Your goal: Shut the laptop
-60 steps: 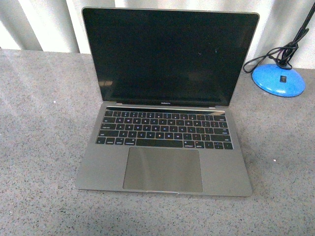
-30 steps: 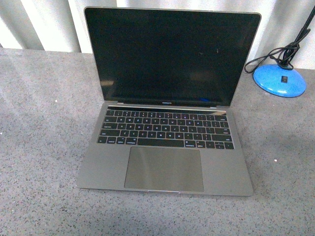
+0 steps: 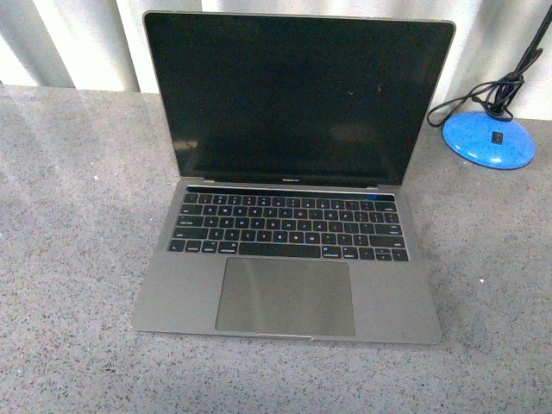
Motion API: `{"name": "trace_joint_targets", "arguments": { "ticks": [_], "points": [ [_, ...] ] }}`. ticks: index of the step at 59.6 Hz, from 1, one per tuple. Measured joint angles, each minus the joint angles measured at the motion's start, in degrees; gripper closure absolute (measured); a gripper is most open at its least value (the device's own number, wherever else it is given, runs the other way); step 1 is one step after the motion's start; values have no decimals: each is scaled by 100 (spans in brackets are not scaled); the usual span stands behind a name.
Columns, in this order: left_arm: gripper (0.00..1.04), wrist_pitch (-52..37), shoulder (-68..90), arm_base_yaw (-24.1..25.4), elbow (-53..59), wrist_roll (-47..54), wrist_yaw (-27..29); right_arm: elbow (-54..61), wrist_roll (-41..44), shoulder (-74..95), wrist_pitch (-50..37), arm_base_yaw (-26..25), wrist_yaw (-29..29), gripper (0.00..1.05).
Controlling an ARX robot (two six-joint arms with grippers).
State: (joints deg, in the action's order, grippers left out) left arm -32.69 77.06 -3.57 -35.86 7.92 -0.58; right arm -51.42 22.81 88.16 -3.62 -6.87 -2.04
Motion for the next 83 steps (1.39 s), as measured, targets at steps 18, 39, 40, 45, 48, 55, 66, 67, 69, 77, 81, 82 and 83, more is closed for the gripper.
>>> {"name": "trace_joint_targets", "arguments": {
  "ticks": [18,39,40,45,48,55,66,67,69,77,81,82,83],
  "points": [
    [7,-319,1639,-42,-1180,238,63,-1641,675,1182,374,699,22,10],
    [7,-170,2754,-186,-2041,295,179,-2481,651,1998,527,1104,87,10],
    [7,-155,2787,-210,-2079,299,177,-2527,654,2024,544,1119,92,10],
    [7,-133,2903,-319,-2262,358,146,-2739,684,2131,634,1176,103,10],
    [7,-98,2992,-411,-2428,411,120,-2966,748,2218,769,1202,146,10],
    [17,9,3150,-533,-2739,516,175,-3294,811,2354,894,1224,155,22],
    [50,306,3410,-654,-3187,798,138,-3606,962,2505,1200,1281,251,54],
    [53,341,3438,-664,-3226,833,138,-3630,981,2518,1257,1292,273,58],
    [60,442,3495,-680,-3320,894,138,-3668,1034,2555,1311,1311,306,65],
    [85,697,3687,-750,-3611,1088,83,-3814,1196,2726,1502,1381,396,90],
    [96,774,3746,-776,-3718,1191,50,-3888,1259,2804,1602,1401,452,100],
    [100,793,3768,-785,-3748,1220,33,-3917,1283,2833,1628,1408,459,104],
    [101,828,3794,-791,-3803,1250,24,-3963,1335,2872,1676,1414,479,104]
  ]
}}
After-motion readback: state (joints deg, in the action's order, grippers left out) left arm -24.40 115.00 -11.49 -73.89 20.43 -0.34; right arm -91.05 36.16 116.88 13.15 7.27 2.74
